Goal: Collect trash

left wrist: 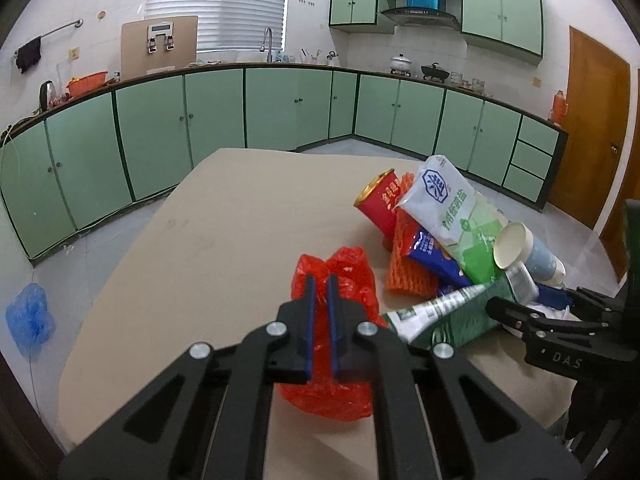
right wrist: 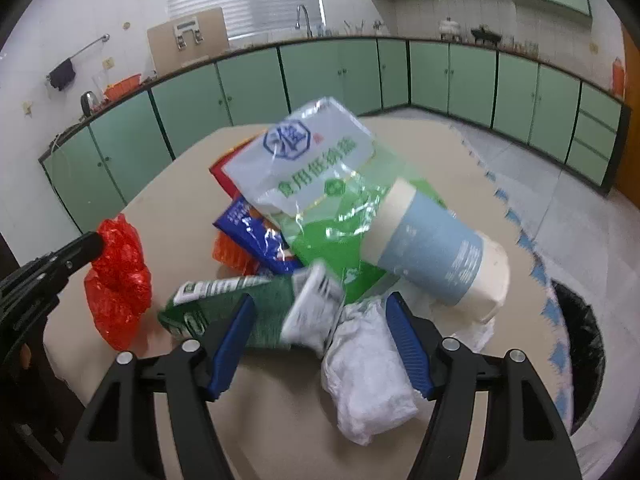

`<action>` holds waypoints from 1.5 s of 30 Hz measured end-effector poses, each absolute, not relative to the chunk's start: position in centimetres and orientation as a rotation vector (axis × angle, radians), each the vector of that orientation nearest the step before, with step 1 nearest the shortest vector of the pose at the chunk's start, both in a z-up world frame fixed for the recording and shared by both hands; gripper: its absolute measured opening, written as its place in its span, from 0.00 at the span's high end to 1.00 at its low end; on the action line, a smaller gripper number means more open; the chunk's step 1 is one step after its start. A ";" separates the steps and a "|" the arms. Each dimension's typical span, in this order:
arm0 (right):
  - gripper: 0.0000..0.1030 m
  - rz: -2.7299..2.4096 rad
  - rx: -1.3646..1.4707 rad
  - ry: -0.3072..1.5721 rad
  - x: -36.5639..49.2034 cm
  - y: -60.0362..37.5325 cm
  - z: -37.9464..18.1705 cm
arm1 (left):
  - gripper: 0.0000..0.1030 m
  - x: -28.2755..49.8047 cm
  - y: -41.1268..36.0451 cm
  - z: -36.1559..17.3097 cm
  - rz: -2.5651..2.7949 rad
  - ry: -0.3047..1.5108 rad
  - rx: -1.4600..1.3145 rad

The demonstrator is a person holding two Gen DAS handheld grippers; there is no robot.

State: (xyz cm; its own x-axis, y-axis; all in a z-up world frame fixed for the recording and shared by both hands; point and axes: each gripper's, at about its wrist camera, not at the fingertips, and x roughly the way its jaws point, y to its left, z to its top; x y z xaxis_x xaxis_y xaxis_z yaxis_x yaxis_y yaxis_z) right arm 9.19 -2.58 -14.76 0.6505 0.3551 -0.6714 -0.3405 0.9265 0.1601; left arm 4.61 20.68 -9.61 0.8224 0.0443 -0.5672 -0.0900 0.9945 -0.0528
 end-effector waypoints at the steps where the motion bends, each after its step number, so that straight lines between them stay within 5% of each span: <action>1: 0.45 0.415 0.030 0.773 9.3 -2.6 -14.9 | 0.96 4.5 20.6 -9.7 0.072 0.602 -0.078; 3: 0.68 0.454 0.050 0.776 9.2 -2.6 -14.8 | 0.96 4.5 20.6 -9.8 0.071 0.606 -0.079; 6: 0.79 0.498 0.082 0.777 8.9 -3.0 -14.3 | 0.96 4.5 20.7 -9.9 0.072 0.612 -0.083; 38: 0.82 0.504 0.188 0.535 6.9 -7.1 -4.0 | 0.96 4.2 20.6 -2.8 0.044 0.428 -0.093; 45: 0.82 0.479 0.119 0.590 7.6 -5.2 -7.1 | 0.96 4.7 20.0 -3.9 0.035 0.444 -0.078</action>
State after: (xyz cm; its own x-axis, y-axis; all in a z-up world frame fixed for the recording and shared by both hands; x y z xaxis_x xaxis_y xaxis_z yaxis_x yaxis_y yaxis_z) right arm 7.64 -5.15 -7.14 0.7249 0.4667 -0.5066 -0.3998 0.8840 0.2423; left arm 4.75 20.03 -3.91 0.9024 0.0167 -0.4305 -0.0506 0.9964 -0.0675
